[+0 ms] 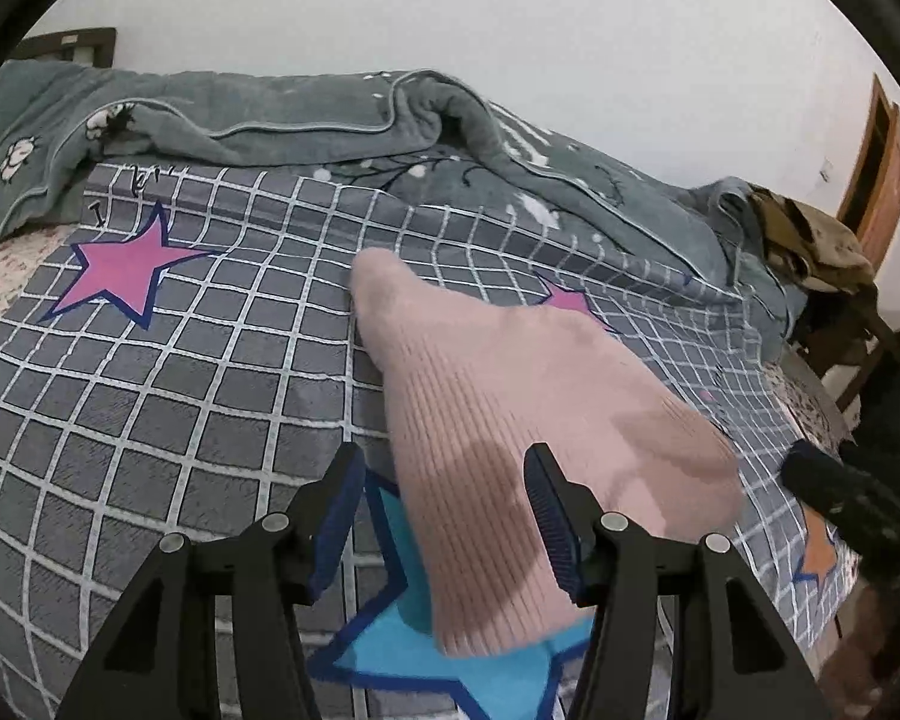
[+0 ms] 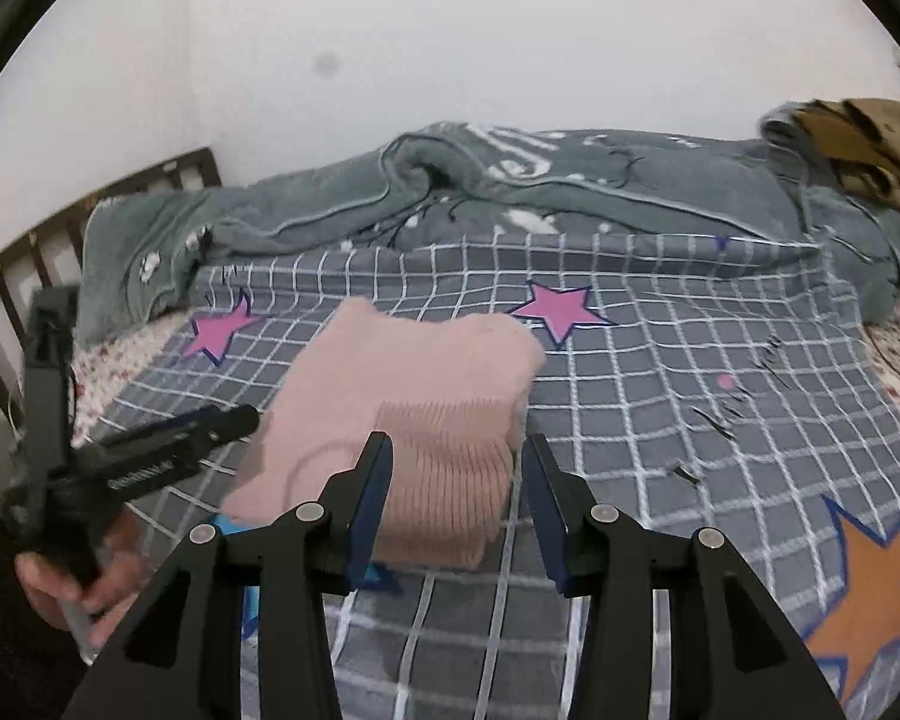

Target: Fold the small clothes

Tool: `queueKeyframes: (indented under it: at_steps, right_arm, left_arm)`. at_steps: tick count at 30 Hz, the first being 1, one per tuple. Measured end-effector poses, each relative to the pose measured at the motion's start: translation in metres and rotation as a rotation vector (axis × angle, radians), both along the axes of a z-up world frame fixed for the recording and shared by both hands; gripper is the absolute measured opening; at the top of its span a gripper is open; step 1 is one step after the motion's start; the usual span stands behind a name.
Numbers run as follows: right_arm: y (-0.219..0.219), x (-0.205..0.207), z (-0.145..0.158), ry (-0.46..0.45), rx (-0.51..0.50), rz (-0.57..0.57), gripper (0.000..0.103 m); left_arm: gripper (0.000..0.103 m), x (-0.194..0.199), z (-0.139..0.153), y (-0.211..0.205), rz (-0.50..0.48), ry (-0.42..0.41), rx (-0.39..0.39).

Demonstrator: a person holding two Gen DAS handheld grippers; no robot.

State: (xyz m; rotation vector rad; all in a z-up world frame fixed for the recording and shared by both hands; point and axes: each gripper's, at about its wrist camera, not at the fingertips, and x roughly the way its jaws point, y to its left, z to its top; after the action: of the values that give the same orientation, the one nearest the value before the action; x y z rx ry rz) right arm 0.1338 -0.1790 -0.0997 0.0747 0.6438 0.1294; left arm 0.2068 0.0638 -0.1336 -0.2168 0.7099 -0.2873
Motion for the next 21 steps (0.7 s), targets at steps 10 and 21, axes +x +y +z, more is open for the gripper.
queueKeyframes:
  at_steps: [10,21]
  right_arm:
    - [-0.018,0.057,-0.068,0.113,0.059,0.001,0.043]
    - [-0.013,0.046,-0.067,0.076,-0.052,0.016,0.043]
  left_arm:
    - [0.058,0.032,-0.019,-0.017,0.059,0.104,-0.107]
    - [0.060,0.017,-0.017,-0.025,0.091,0.057,-0.002]
